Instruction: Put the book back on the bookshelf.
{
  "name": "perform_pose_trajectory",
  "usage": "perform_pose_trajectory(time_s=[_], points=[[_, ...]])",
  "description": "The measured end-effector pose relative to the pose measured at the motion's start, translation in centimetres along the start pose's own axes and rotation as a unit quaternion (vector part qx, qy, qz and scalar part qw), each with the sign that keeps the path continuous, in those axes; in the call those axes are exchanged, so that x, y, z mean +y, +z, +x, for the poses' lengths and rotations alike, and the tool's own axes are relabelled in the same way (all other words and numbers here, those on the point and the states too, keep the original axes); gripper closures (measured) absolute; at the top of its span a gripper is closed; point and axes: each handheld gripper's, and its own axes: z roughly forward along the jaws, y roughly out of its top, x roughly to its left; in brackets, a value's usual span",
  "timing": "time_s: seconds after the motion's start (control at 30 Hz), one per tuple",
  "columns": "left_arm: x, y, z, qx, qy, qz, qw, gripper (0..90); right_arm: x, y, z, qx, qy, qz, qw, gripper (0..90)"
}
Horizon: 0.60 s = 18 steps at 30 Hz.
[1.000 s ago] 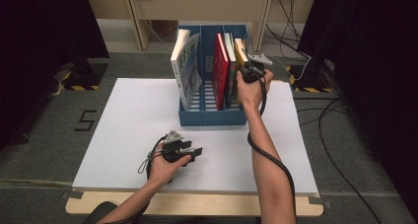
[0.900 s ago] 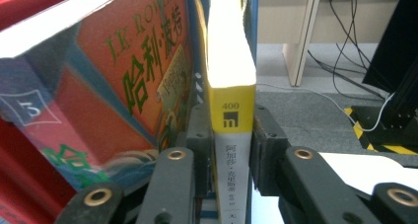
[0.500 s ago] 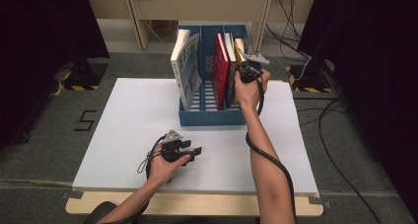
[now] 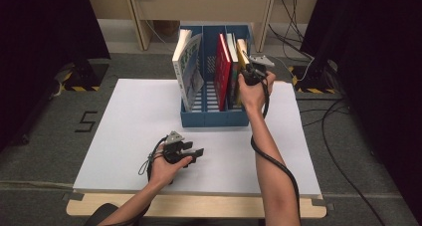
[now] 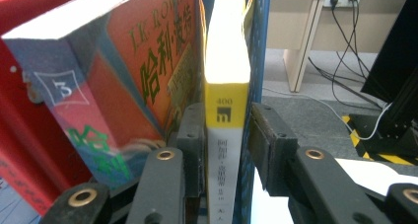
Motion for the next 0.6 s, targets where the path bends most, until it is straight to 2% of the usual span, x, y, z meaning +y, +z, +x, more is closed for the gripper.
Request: perform_pose_trajectory(time_s=[0.6], points=[[0.1, -0.1, 0.0, 0.002, 0.001, -0.001, 1.0000, 39.3, -1.6, -1.7, -0.3, 0.022, 0.002, 0.009, 0.9997, 64.8]])
